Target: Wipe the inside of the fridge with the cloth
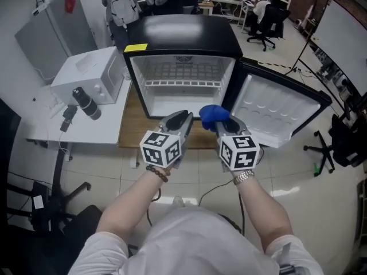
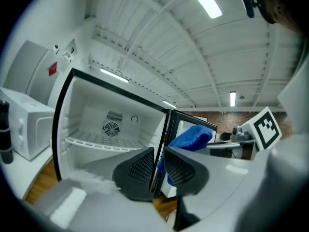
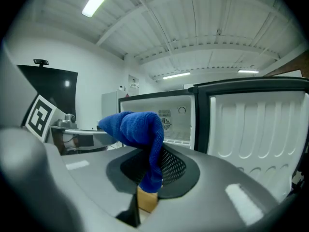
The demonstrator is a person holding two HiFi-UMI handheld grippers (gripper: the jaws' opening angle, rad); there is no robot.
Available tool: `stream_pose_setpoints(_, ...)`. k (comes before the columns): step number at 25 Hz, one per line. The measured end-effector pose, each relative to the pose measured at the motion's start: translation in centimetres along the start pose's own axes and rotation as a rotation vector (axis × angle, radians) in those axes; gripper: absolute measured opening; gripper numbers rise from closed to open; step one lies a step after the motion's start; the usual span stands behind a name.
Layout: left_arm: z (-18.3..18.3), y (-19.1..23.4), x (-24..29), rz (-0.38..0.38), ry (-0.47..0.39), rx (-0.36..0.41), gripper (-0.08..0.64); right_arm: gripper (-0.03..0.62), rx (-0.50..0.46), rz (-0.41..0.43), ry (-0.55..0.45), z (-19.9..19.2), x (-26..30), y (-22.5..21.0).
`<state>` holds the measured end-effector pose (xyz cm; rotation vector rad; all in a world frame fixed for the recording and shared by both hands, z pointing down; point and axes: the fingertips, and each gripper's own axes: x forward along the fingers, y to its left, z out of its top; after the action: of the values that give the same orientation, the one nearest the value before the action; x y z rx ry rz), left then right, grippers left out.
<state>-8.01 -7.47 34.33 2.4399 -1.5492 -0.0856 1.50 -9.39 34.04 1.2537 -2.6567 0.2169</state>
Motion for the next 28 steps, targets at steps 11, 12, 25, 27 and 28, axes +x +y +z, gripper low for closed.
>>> stream_pose_setpoints(11,1.8,-5.2,-6.7,0.135,-0.035,0.160,0.005,0.040,-0.025,0.113,-0.055,0.5,-5.6,3.8)
stream_pose_setpoints(12,1.9,-5.6,-7.0,0.143,-0.037,0.176,0.005,0.040,-0.027,0.120,-0.059,0.5,-6.1,4.1)
stream_pose_setpoints(25,2.4,-8.0,-9.7,0.191,-0.056,0.231,0.005,0.040,-0.033,0.159,-0.087,0.5,-9.1,5.4)
stream_pose_setpoints(27,2.4,-8.1,-9.9,0.195,-0.053,0.238,0.004,0.040,-0.033,0.160,-0.090,0.6,-9.2,5.5)
stream_pose_setpoints(28,2.4,-8.2,-10.0,0.196,-0.052,0.240,0.005,0.040,-0.033,0.161,-0.092,0.7,-9.3,5.5)
